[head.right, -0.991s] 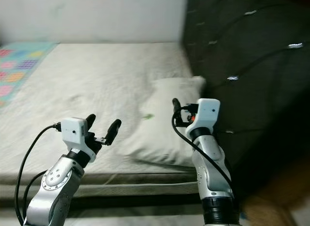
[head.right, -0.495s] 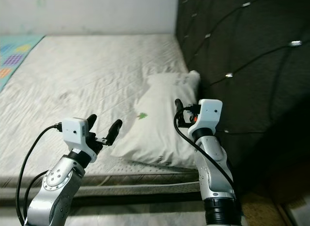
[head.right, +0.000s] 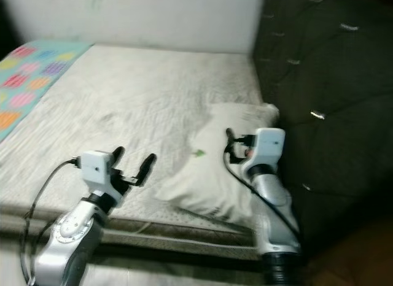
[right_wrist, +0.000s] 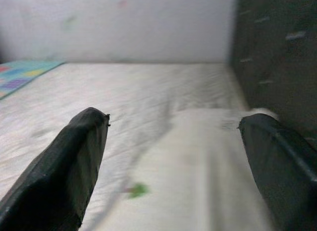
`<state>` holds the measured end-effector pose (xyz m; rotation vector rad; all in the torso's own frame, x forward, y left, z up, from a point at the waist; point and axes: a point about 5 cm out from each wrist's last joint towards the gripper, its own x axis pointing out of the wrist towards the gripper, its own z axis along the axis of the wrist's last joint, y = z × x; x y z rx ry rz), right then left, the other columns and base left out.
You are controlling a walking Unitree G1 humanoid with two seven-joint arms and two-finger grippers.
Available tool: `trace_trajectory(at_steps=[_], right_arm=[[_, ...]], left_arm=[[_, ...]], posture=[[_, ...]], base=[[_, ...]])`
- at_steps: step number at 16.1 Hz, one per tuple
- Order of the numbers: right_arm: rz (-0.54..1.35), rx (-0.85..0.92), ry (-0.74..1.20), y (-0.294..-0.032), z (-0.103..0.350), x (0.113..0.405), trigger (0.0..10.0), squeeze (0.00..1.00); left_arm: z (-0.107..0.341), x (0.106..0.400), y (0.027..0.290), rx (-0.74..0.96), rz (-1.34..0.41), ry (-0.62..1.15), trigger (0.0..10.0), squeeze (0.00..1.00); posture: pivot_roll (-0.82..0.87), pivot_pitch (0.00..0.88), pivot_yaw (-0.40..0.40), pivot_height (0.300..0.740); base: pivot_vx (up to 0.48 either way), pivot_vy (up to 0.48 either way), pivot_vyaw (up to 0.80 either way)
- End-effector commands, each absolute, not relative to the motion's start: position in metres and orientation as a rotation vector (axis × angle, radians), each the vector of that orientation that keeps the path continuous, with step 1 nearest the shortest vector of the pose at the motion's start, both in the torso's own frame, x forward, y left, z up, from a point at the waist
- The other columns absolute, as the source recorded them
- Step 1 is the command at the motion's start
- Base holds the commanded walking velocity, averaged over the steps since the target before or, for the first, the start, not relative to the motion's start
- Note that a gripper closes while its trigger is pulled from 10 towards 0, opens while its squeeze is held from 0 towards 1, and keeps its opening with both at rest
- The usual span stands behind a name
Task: Clean up the room
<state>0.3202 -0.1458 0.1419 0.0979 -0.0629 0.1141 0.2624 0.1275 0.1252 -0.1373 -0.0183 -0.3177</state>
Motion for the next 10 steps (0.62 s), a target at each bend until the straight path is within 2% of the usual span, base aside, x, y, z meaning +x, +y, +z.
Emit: trace_trajectory(at_steps=[1,6,10], right_arm=[[0.085,0.085,-0.061,-0.156,0.1414,0.3192,10.0,0.0],[0.074,0.088,-0.052,-0.16,0.1386,0.3176,10.0,0.0],[0.061,0.095,-0.035,-0.1618,0.1359,0.317,10.0,0.0]], left_arm=[[0.1291,0.2624,0.1212,-0.141,-0.346,-0.031,10.0,0.0],[0.1278,0.2622,0.1214,-0.142,-0.338,-0.024,10.0,0.0],[0.1255,0.263,0.1224,-0.135,-0.317,-0.011,10.0,0.0]], posture=[[-0.04,0.055,0.035,0.74],[-0.04,0.06,0.031,0.74],[-0.04,0.059,0.031,0.74]], base=[[0.311,0.0,0.0],[0.303,0.0,0.0],[0.0,0.0,0.0]])
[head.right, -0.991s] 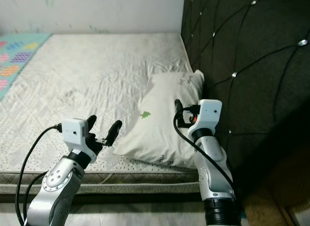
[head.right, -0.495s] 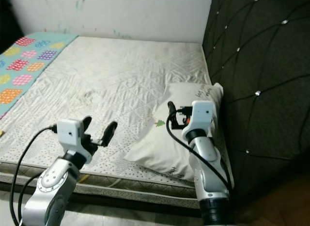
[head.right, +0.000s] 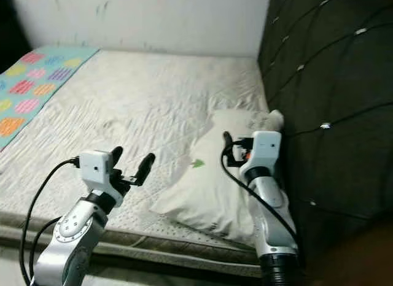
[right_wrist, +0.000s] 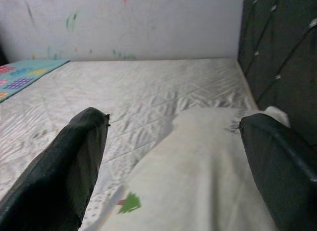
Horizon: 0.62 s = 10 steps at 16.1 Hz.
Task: Clean up the room
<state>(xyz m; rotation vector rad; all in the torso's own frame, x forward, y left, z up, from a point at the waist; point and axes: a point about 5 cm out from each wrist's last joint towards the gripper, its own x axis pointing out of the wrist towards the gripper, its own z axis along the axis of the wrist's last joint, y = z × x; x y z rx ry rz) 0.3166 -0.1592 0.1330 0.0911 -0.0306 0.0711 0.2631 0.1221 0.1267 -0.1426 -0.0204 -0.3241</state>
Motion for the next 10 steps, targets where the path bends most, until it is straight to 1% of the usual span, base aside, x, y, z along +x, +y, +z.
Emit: trace_trajectory(at_steps=[1,2,4,6,7,10], right_arm=[[0.054,0.099,-0.028,-0.1627,0.135,0.3173,10.0,0.0],[0.051,0.098,-0.028,-0.1632,0.1349,0.3174,10.0,0.0],[0.055,0.093,-0.028,-0.1632,0.135,0.3176,10.0,0.0],[0.059,0.091,-0.031,-0.1624,0.1356,0.3176,10.0,0.0],[0.061,0.092,-0.035,-0.1625,0.1358,0.3177,10.0,0.0],[0.067,0.091,-0.035,-0.1616,0.1359,0.3177,10.0,0.0]], left_arm=[[0.1256,0.263,0.1222,-0.135,-0.318,-0.011,10.0,0.0],[0.1257,0.2629,0.122,-0.136,-0.32,-0.011,10.0,0.0],[0.1281,0.2615,0.1203,-0.138,-0.344,-0.032,10.0,0.0],[0.128,0.2612,0.1205,-0.138,-0.345,-0.031,10.0,0.0],[0.1277,0.2612,0.1203,-0.138,-0.345,-0.03,10.0,0.0],[0.1275,0.2607,0.12,-0.138,-0.349,-0.03,10.0,0.0]], posture=[[-0.04,0.058,0.031,0.74],[-0.04,0.059,0.032,0.74],[-0.04,0.059,0.032,0.74],[-0.04,0.059,0.032,0.74],[-0.04,0.056,0.029,0.74],[-0.04,0.055,0.028,0.74]], base=[[0.0,0.0,-0.55],[0.0,0.0,-0.55],[0.0,0.0,-0.8],[0.343,0.0,-0.8],[0.36,0.0,-0.43],[0.386,0.0,0.0]])
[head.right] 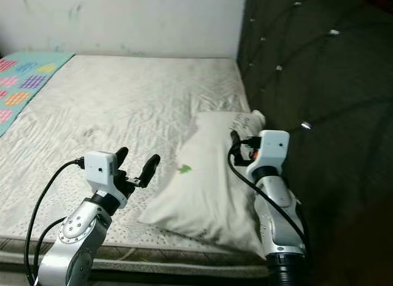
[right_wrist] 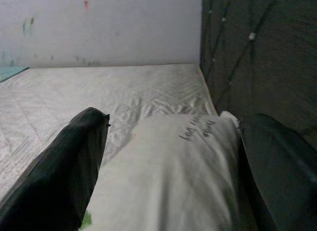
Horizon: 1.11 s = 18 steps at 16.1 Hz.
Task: Clean up the room
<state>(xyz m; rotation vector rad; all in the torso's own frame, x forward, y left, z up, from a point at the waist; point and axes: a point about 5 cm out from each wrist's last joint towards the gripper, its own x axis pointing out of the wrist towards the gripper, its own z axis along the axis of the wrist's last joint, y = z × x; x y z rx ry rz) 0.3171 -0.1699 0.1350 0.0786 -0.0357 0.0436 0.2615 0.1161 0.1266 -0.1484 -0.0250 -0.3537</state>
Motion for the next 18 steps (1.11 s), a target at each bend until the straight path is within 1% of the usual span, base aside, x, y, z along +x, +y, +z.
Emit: trace_trajectory(at_steps=[1,4,10,15,17,18], right_arm=[[0.067,0.091,-0.035,-0.1615,0.1361,0.318,10.0,0.0],[0.066,0.088,-0.035,-0.1622,0.136,0.3185,10.0,0.0],[0.056,0.087,-0.02,-0.1644,0.1334,0.3185,10.0,0.0],[0.049,0.086,-0.018,-0.1647,0.1333,0.3185,10.0,0.0],[0.049,0.086,-0.02,-0.1652,0.1335,0.3187,10.0,0.0],[0.052,0.081,-0.024,-0.165,0.1342,0.319,10.0,0.0]], left_arm=[[0.1281,0.2606,0.1199,-0.139,-0.35,-0.037,10.0,0.0],[0.1288,0.2607,0.1199,-0.145,-0.343,-0.04,10.0,0.0],[0.1243,0.2617,0.1213,-0.135,-0.315,-0.007,10.0,0.0],[0.1244,0.2619,0.122,-0.145,-0.311,-0.008,10.0,0.0],[0.1246,0.262,0.1217,-0.149,-0.313,-0.008,10.0,0.0],[0.1246,0.262,0.1217,-0.15,-0.314,-0.008,10.0,0.0]], posture=[[-0.04,0.054,0.027,0.74],[-0.04,0.052,0.027,0.74],[-0.04,0.06,0.026,0.74],[-0.04,0.061,0.029,0.74],[-0.04,0.061,0.029,0.74],[-0.04,0.061,0.029,0.74]], base=[[0.405,0.0,0.0],[0.331,0.0,0.0],[0.0,0.0,0.0],[0.0,0.0,-0.75],[0.0,0.279,-0.8],[0.0,0.311,0.0]])
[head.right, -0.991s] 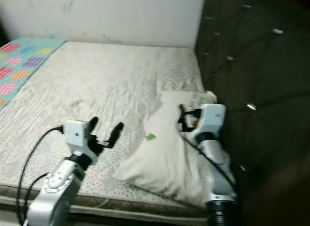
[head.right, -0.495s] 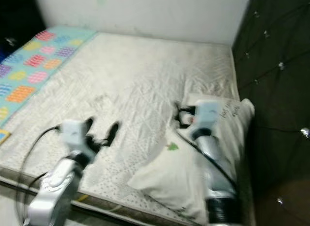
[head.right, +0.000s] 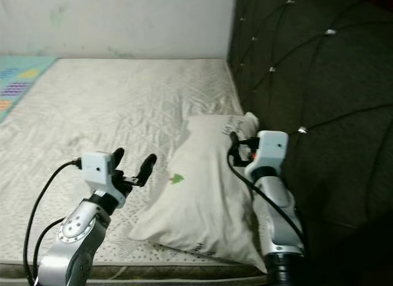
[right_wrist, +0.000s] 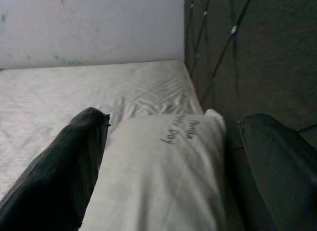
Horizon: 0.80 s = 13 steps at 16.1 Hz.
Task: Clean up the room
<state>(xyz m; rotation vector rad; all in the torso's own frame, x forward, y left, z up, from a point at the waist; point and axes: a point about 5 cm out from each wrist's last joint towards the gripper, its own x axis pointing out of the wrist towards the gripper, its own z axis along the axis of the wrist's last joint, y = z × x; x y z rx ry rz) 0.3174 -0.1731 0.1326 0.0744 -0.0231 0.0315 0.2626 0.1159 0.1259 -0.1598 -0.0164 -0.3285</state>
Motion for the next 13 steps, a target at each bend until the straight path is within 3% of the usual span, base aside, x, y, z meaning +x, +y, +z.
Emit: trace_trajectory(at_steps=[1,2,13], right_arm=[[0.052,0.082,-0.024,-0.1651,0.1343,0.3191,10.0,0.0],[0.051,0.084,-0.024,-0.1652,0.1344,0.3191,10.0,0.0],[0.049,0.083,-0.013,-0.1653,0.1331,0.3191,10.0,0.0]], left_arm=[[0.1246,0.262,0.1213,-0.153,-0.316,-0.006,10.0,0.0],[0.1246,0.262,0.1213,-0.152,-0.315,-0.006,10.0,0.0],[0.1248,0.2618,0.1211,-0.137,-0.311,-0.012,10.0,0.0]], posture=[[-0.04,0.063,0.025,0.74],[-0.04,0.063,0.025,0.74],[-0.04,0.066,0.025,0.74]], base=[[0.0,0.48,0.0],[0.0,0.48,0.0],[0.0,0.0,-0.05]])
